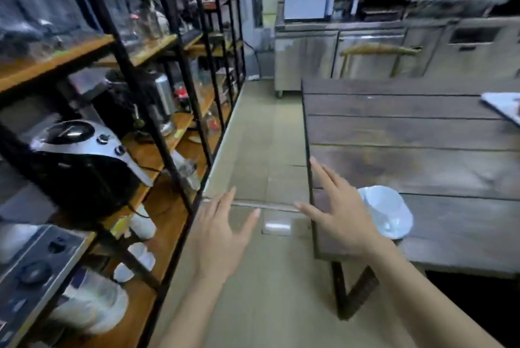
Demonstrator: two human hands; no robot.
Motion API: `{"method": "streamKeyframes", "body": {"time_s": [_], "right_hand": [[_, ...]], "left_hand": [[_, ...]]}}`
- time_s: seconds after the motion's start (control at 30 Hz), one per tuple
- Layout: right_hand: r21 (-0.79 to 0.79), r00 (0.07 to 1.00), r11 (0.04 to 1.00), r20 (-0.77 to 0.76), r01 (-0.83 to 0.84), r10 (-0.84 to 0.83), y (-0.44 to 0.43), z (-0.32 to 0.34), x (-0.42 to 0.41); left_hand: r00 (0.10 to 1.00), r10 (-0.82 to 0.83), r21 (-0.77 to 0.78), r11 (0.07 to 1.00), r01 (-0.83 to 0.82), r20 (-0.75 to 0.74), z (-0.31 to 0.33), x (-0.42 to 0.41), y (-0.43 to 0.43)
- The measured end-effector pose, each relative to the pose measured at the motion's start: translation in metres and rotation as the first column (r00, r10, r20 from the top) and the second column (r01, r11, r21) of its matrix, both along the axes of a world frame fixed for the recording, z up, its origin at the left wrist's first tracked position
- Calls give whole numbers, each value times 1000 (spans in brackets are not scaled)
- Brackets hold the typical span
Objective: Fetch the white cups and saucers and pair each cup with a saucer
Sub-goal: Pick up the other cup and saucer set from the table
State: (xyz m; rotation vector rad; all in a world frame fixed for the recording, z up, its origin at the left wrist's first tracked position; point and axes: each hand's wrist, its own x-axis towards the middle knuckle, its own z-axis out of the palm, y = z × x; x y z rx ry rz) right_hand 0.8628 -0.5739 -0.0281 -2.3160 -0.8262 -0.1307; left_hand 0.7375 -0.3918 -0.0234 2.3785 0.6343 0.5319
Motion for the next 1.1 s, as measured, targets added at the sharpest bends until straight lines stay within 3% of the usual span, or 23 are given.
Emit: {"method": "streamKeyframes", "body": {"time_s": [0.2, 0.33, 0.5, 0.67, 0.77, 0.9, 1.03, 1.1], "right_hand": [[-115, 967, 972, -129, 206, -221, -70, -10, 75], [-122, 900, 925, -214, 360, -379, -117, -24, 103], [-140, 795, 892, -410, 431, -448, -152, -51, 126], [-94, 623, 890, -681, 447, -385, -165, -81, 148], [-116, 524, 917, -790, 383, -319, -166, -93, 156], [-105, 477, 943, -842, 316, -253, -161, -99, 160], [-70, 427, 928, -873, 367, -235, -157, -105, 162], [-57, 421, 925, -879, 374, -225, -156, -106, 162]], "left_hand": [[979, -198, -116, 975, 192, -40, -7, 117, -51], [957, -279, -168, 950, 262, -84, -23, 164, -83], [904, -376, -239, 915, 326, -205, -51, 195, -109], [858, -356, -308, 918, 249, -369, -79, 209, -131], [846, -338, -449, 883, 134, -412, -89, 214, -144], [840, -297, -609, 792, -50, -454, -95, 223, -158], [873, -282, -798, 575, -179, -399, -95, 226, -164], [893, -259, -836, 513, -197, -369, -94, 224, -163]]}}
